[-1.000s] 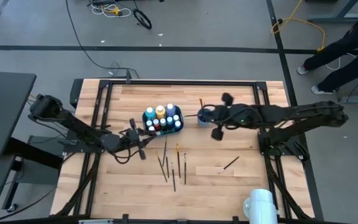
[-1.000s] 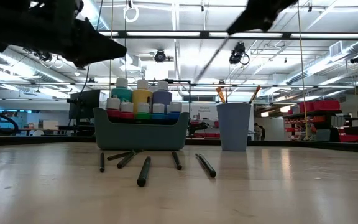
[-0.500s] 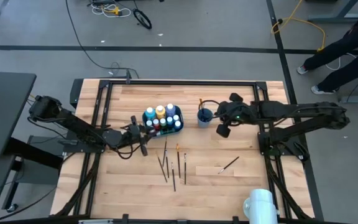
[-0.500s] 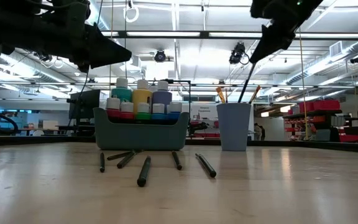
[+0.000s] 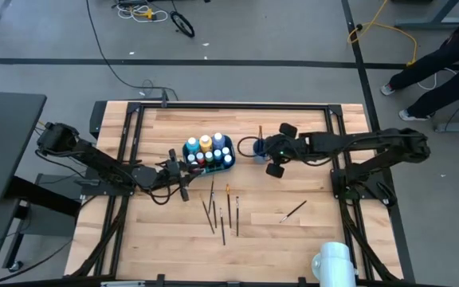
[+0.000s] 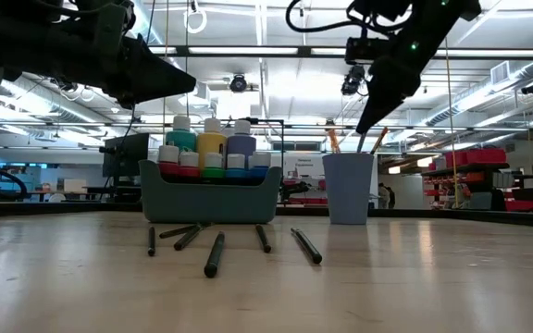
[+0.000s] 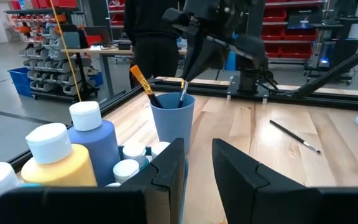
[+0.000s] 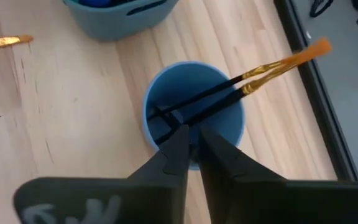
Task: Pick & Place Paint Supplies
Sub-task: Put the silver paint brush into the blue cup
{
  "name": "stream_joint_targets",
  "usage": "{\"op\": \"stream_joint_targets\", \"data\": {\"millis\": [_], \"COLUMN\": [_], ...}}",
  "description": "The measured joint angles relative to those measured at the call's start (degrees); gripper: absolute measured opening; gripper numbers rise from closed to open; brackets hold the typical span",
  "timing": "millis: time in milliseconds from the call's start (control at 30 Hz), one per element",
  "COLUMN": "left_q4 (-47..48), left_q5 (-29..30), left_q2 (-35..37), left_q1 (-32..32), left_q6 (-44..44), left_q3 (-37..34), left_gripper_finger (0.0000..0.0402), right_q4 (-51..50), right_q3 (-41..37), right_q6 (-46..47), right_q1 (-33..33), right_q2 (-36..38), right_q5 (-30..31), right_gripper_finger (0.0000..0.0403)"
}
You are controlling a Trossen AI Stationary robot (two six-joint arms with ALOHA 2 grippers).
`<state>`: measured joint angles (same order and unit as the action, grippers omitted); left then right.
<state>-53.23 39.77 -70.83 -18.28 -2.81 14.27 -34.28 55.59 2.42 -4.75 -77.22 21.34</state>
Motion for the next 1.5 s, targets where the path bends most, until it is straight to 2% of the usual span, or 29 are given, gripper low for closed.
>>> {"op": "stream_joint_targets", "data": {"millis": [200,467,733,1000,1300,1500], "left_q4": [0.2,0.2,0.2,0.4,2.7,2.7], "left_q5": [0.0,0.0,0.0,-0.4,-0.4,-0.4], "left_q2": [0.0,0.0,0.0,0.0,0.0,0.0], "left_q1": [0.0,0.0,0.0,0.0,0.0,0.0], "left_q6": [0.0,0.0,1.7,1.7,1.4,0.6], "left_q3": [0.0,0.0,0.0,0.0,0.0,0.0], "left_gripper_finger": [0.0091,0.0091,0.0091,0.0091,0.0091,0.0091], "right_q4": [2.1,3.6,2.4,2.9,20.9,44.7], "right_q3": [0.0,0.0,0.0,-2.3,-20.4,-33.1], "right_q6": [-0.6,-4.4,-3.8,-2.7,-0.3,-2.0], "right_q1": [0.1,2.4,7.9,13.5,18.9,22.5], "right_q2": [-0.1,3.3,7.2,8.4,14.7,17.1], "right_q5": [0.1,-0.2,-13.3,-18.7,-27.1,-34.3], "right_gripper_finger": [0.0061,0.0078,0.008,0.008,0.008,0.008]}}
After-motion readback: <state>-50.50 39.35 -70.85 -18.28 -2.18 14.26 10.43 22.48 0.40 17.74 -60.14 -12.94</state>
